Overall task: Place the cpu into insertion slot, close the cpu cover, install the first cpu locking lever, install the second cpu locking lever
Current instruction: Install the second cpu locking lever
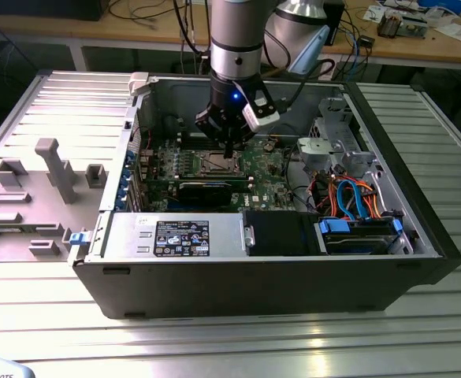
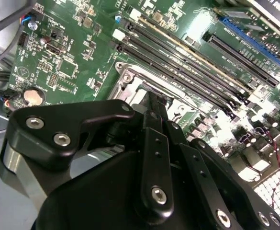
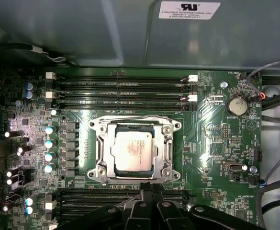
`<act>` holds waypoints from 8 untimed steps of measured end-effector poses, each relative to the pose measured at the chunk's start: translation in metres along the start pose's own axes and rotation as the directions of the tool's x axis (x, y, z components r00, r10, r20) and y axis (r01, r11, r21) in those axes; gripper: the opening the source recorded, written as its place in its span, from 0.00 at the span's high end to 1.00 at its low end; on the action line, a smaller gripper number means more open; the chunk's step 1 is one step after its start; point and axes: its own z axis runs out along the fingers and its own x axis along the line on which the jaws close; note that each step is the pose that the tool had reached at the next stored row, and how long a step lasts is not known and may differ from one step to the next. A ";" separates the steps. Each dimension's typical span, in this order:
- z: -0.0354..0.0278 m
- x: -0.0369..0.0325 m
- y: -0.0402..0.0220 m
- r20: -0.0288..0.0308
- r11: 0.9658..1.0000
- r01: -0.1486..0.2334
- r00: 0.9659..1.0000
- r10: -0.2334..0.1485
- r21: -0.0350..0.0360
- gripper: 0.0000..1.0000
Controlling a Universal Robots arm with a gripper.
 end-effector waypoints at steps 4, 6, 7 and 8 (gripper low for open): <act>0.0000 0.0001 -0.0023 -0.001 1.000 0.000 1.000 0.000 -0.002 0.89; 0.0000 0.0003 -0.0070 -0.001 1.000 0.000 1.000 0.000 -0.002 0.89; 0.0001 0.0006 -0.0092 -0.001 1.000 0.000 1.000 0.000 -0.002 0.89; 0.0002 0.0020 -0.0105 -0.001 1.000 0.000 1.000 0.000 -0.002 0.89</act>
